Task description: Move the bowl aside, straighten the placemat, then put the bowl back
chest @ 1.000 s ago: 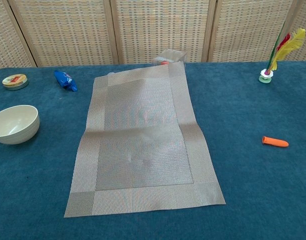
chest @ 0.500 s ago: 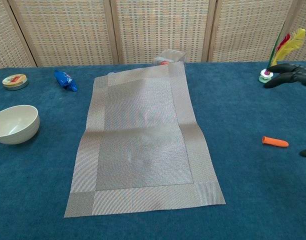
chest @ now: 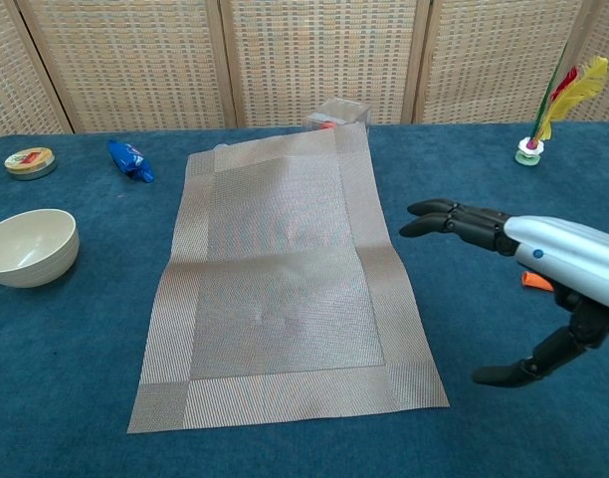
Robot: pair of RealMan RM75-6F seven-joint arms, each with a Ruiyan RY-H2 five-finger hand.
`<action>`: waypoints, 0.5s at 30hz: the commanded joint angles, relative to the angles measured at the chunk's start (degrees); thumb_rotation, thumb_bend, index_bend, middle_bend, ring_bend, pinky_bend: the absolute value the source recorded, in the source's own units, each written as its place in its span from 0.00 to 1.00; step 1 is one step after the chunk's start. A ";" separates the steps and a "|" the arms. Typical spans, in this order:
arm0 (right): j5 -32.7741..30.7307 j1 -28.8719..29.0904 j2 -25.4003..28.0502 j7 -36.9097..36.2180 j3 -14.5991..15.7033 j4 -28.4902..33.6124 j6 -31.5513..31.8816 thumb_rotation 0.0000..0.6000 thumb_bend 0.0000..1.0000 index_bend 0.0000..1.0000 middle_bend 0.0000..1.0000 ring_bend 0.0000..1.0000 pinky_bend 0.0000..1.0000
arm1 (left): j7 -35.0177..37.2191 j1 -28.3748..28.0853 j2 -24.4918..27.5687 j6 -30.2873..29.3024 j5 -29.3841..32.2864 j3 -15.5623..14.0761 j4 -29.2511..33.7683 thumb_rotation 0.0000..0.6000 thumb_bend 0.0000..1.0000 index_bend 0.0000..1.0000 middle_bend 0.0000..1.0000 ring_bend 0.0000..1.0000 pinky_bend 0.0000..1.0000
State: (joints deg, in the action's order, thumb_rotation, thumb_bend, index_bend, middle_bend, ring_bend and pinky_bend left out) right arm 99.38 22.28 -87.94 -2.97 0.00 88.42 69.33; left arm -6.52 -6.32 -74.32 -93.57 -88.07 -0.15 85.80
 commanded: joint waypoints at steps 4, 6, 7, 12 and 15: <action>-3.99 0.38 -5.12 3.46 -1.30 -4.06 -1.32 1.00 0.10 0.11 0.00 0.00 0.00 | 0.05 0.21 -0.15 0.40 -0.21 0.39 -0.25 1.00 0.18 0.07 0.00 0.00 0.00; -4.17 0.07 -6.35 3.56 -1.31 -5.74 -0.37 1.00 0.10 0.11 0.00 0.00 0.00 | 0.09 0.24 -0.21 0.73 -0.15 0.49 -0.32 1.00 0.18 0.07 0.00 0.00 0.00; -4.45 -0.15 -7.05 3.27 -1.26 -6.50 0.06 1.00 0.10 0.11 0.00 0.00 0.00 | 0.13 0.22 -0.25 1.05 -0.11 0.52 -0.34 1.00 0.18 0.07 0.00 0.00 0.00; -5.56 -0.45 -8.85 2.61 -0.83 -8.59 0.13 1.00 0.10 0.11 0.00 0.00 0.00 | -0.31 0.16 -0.53 1.92 0.00 0.72 -0.56 1.00 0.18 0.07 0.00 0.00 0.00; -6.76 -0.38 -9.80 1.86 -0.72 -9.73 -0.76 1.00 0.10 0.11 0.00 0.00 0.00 | -0.29 0.22 -0.61 2.20 0.11 0.91 -0.67 1.00 0.18 0.07 0.00 0.00 0.00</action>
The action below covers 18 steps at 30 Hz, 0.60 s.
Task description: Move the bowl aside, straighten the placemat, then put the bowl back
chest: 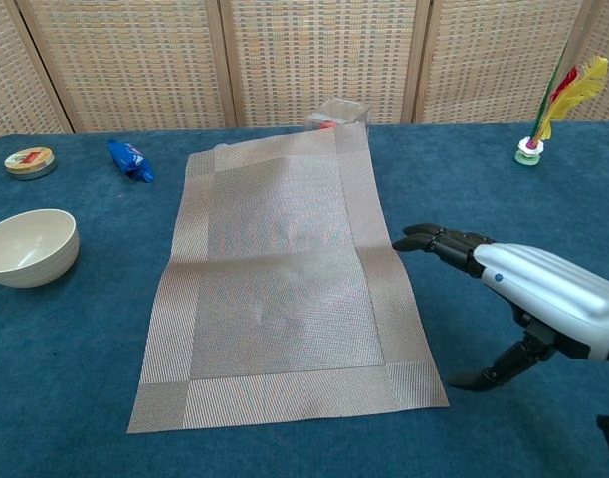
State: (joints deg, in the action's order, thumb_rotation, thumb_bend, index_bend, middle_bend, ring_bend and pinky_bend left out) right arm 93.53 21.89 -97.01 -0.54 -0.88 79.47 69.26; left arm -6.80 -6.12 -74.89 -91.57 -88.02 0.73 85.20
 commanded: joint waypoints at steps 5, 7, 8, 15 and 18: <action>-1.88 0.20 -0.94 -0.74 1.03 -1.82 -2.09 1.00 0.10 0.11 0.00 0.00 0.00 | -0.03 0.02 -0.18 0.80 0.08 0.29 -0.32 1.00 0.18 0.07 0.00 0.00 0.00; -2.28 0.13 -0.84 -0.95 1.30 -1.69 -2.40 1.00 0.10 0.10 0.00 0.00 0.00 | -0.09 0.05 -0.24 0.91 0.05 0.35 -0.36 1.00 0.18 0.07 0.00 0.00 0.00; -2.44 0.11 -0.76 -1.02 1.43 -1.62 -2.55 1.00 0.10 0.10 0.00 0.00 0.00 | -0.14 0.06 -0.26 0.92 0.01 0.40 -0.37 1.00 0.18 0.07 0.00 0.00 0.00; -3.64 -0.07 -0.77 -1.30 1.75 -0.83 -3.03 1.00 0.10 0.09 0.00 0.00 0.00 | -0.43 0.24 -0.37 1.17 -0.17 0.59 -0.35 1.00 0.18 0.07 0.00 0.00 0.00; -4.22 -0.04 -0.82 -1.19 1.83 -0.35 -3.51 1.00 0.10 0.09 0.00 0.00 0.00 | -0.27 0.36 -0.38 1.05 -0.32 0.70 -0.37 1.00 0.18 0.07 0.00 0.00 0.00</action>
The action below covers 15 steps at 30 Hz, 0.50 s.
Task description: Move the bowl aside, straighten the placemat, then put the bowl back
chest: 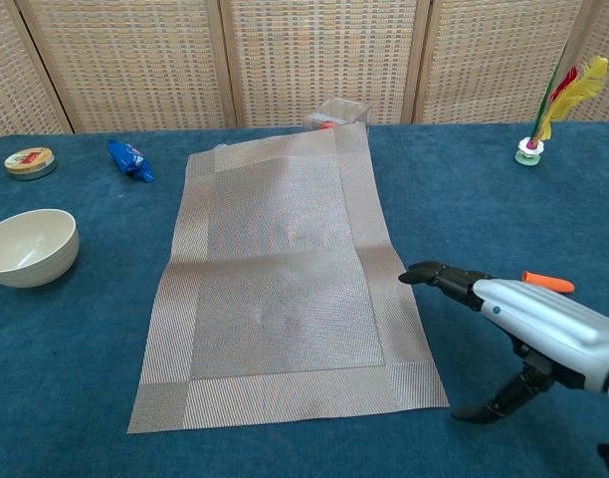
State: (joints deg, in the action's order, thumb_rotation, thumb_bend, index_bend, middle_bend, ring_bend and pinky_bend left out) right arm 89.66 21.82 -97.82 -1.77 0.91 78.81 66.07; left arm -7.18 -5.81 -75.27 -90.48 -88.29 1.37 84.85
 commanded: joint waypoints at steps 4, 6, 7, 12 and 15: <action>-1.05 0.18 -0.13 0.18 -0.02 0.68 -1.00 1.00 0.10 0.09 0.00 0.00 0.00 | 0.21 0.10 0.02 0.07 0.00 0.19 -0.13 1.00 0.18 0.07 0.00 0.00 0.00; -1.50 0.29 -0.35 0.33 -0.17 0.59 -1.34 1.00 0.10 0.09 0.00 0.00 0.00 | 0.30 0.11 0.02 0.25 0.05 0.22 -0.15 1.00 0.18 0.07 0.00 0.00 0.00; -1.71 0.34 -0.46 0.41 -0.22 0.50 -1.53 1.00 0.10 0.09 0.00 0.00 0.00 | 0.34 0.12 0.03 0.31 0.05 0.23 -0.16 1.00 0.18 0.07 0.00 0.00 0.00; -2.19 0.23 -1.70 0.21 -0.59 -0.78 -1.14 1.00 0.10 0.09 0.00 0.00 0.00 | 0.47 0.19 -0.01 0.32 0.02 0.42 -0.28 1.00 0.18 0.07 0.00 0.00 0.00; -2.24 0.32 -2.21 0.38 -0.61 -1.48 -1.17 1.00 0.10 0.09 0.00 0.00 0.00 | 0.54 0.25 -0.01 0.38 0.07 0.50 -0.33 1.00 0.18 0.07 0.00 0.00 0.00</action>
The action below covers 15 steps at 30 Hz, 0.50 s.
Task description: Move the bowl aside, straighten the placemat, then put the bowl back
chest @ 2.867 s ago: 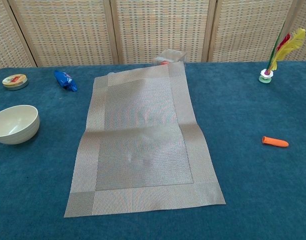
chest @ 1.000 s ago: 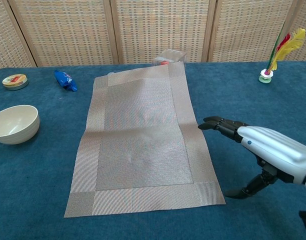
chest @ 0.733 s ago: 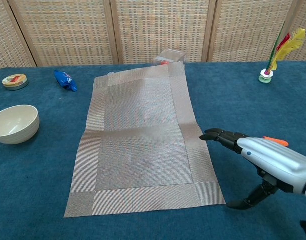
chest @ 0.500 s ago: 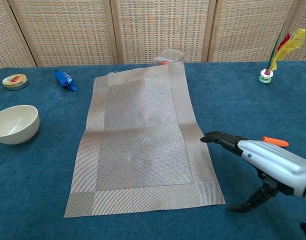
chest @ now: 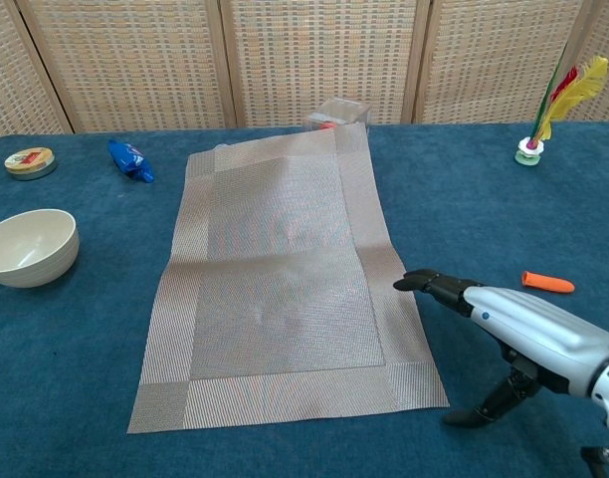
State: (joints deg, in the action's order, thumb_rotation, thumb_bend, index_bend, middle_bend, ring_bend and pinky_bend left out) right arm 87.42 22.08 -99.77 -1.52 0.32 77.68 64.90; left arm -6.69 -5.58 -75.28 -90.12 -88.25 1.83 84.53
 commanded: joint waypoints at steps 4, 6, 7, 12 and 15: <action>0.54 0.13 -1.04 0.69 0.14 -1.80 0.50 1.00 0.10 0.09 0.00 0.00 0.00 | 0.11 0.07 0.05 -0.01 0.07 0.21 -0.07 1.00 0.18 0.07 0.00 0.00 0.00; 0.52 0.15 -1.28 0.74 0.24 -2.12 0.41 1.00 0.10 0.09 0.00 0.00 0.00 | 0.18 0.09 0.04 -0.04 0.06 0.29 -0.12 1.00 0.18 0.07 0.00 0.00 0.00; 0.49 0.18 -1.41 0.79 0.25 -2.27 0.36 1.00 0.10 0.09 0.00 0.00 0.00 | 0.27 0.10 0.04 -0.03 0.06 0.32 -0.13 1.00 0.18 0.07 0.00 0.00 0.00; 2.06 -0.11 -3.91 1.50 -0.11 -5.40 3.32 1.00 0.13 0.11 0.00 0.00 0.00 | 0.52 0.17 0.01 0.00 0.17 0.52 -0.28 1.00 0.18 0.07 0.00 0.00 0.00; 3.32 -0.35 -5.13 0.14 0.10 -7.16 5.12 1.00 0.21 0.12 0.00 0.00 0.00 | 0.61 0.19 0.00 0.05 0.24 0.61 -0.34 1.00 0.18 0.07 0.00 0.00 0.00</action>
State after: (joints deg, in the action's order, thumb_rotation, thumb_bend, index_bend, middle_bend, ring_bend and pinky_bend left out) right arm 89.88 21.95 -104.02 -0.70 0.34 71.56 69.02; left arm -6.08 -5.40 -75.28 -90.08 -88.02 2.43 84.20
